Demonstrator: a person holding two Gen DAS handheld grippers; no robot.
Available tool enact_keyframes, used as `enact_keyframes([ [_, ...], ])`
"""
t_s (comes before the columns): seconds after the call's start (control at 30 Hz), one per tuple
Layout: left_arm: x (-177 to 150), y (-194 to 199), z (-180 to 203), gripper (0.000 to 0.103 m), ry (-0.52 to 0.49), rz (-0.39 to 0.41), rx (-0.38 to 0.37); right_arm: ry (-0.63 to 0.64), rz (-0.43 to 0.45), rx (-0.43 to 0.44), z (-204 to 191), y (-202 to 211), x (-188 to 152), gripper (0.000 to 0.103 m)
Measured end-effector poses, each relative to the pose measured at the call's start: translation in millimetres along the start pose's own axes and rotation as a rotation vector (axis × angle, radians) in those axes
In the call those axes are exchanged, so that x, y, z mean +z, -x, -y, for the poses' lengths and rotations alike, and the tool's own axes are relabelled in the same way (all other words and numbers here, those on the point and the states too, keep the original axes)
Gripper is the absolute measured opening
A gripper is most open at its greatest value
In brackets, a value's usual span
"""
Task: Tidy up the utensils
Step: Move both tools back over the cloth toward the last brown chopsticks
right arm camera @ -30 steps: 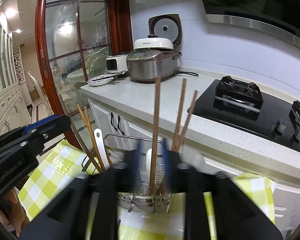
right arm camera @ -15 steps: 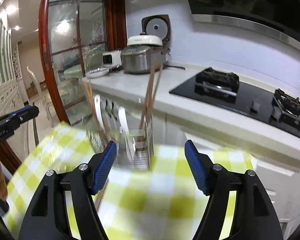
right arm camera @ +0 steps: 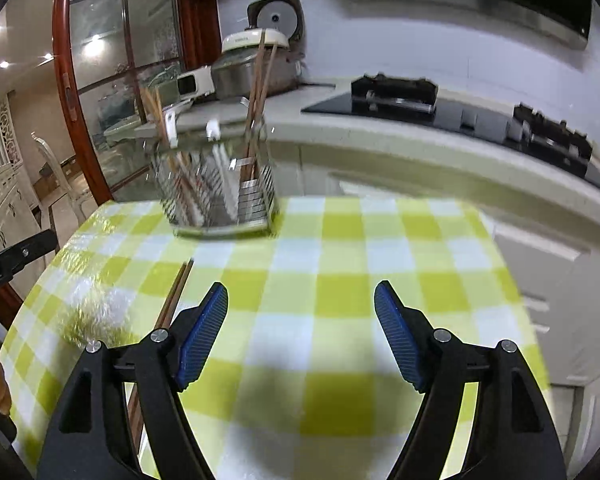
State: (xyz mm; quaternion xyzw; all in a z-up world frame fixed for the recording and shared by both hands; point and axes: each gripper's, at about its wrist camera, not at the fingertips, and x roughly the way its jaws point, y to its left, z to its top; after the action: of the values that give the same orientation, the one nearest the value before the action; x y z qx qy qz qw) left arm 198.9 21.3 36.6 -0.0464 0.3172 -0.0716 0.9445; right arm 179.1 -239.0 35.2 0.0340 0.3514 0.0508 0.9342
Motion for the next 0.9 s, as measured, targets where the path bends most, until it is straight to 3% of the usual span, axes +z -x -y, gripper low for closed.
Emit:
enact_keyframes([
  [0.1,-8,-10,4,0.029,-0.007,-0.022,-0.009,0.034,-0.045,0.025,-12,-13,-11,0.071],
  [0.23,-18,-30,11,0.028,-0.020,-0.065,-0.019,0.091,-0.038,0.014,-21,-20,-9,0.071],
  [0.5,-26,-66,14,0.021,-0.020,-0.143,-0.026,0.072,-0.035,0.026,-20,-26,-5,0.072],
  [0.9,-38,-105,15,0.021,-0.020,-0.224,-0.014,0.074,-0.065,0.028,-21,-38,-8,0.076],
])
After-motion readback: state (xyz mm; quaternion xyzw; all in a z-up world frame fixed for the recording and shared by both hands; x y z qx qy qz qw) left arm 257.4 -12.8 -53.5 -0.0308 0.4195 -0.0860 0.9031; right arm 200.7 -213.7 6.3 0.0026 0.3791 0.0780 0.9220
